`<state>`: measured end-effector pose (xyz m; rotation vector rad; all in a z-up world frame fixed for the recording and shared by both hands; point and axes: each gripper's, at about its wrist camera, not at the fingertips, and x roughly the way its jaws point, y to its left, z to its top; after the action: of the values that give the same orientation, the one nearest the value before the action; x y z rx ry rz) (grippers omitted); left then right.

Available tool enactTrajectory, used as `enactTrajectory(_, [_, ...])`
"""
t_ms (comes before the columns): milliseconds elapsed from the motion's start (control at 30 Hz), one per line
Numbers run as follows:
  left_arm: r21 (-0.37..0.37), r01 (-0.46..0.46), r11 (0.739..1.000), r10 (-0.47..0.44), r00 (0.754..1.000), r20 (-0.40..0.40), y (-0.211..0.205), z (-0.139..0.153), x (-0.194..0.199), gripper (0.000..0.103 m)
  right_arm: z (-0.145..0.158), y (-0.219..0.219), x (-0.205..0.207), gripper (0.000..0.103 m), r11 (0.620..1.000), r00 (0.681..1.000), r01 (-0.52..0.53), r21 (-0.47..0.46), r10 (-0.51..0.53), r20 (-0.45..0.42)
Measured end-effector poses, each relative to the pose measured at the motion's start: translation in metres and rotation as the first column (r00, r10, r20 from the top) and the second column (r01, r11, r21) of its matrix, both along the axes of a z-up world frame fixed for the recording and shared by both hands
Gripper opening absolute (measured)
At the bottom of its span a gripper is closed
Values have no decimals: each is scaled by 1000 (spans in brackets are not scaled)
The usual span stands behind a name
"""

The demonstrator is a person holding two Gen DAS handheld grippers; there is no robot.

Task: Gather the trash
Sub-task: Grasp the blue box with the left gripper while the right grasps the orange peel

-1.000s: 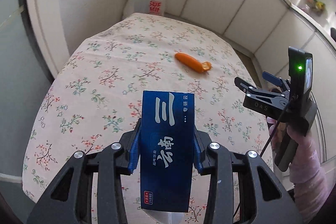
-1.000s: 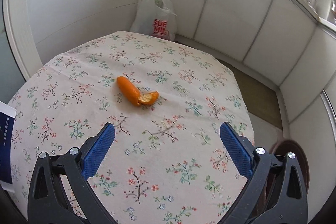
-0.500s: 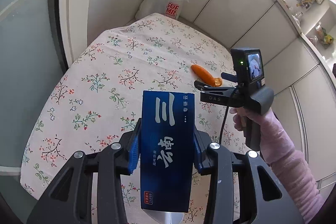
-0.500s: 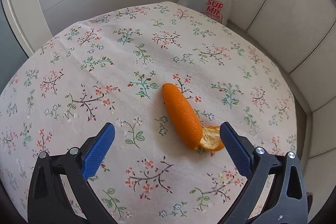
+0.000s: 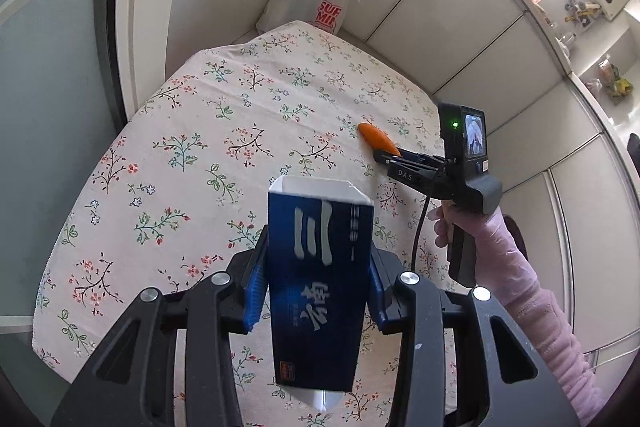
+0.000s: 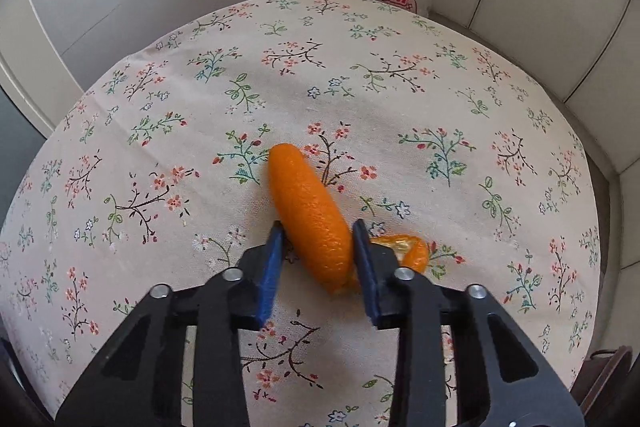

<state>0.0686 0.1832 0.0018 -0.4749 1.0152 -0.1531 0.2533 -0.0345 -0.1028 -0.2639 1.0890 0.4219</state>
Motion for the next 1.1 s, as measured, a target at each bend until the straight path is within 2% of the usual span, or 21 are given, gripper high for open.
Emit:
enactTrajectory(33, [1,1,1000,-1,1000,-3,-1,-1,1,40,1,-4,0,22,1000,1000,11,15,-10,-7])
enactTrajectory(133, [10,2,1000,-2,1000,-12,-1,-4,4,40,0,-12,-2,19,999,999,36,26,-36,-9])
enactTrajectory(533, [30,-16,999,15,1000,24,-2,0,3,40,12,-32,-39,16,990,992,116,80,-120,43])
enactTrajectory(767, [28,-2,1000,0,999,51,-10,6,0,40,39,-58,-69,16,977,980,161,138,-175,92])
enactTrajectory(1100, [31,49,998,-51,995,81,-39,13,-2,40,83,-104,-115,16,972,961,189,139,-212,175])
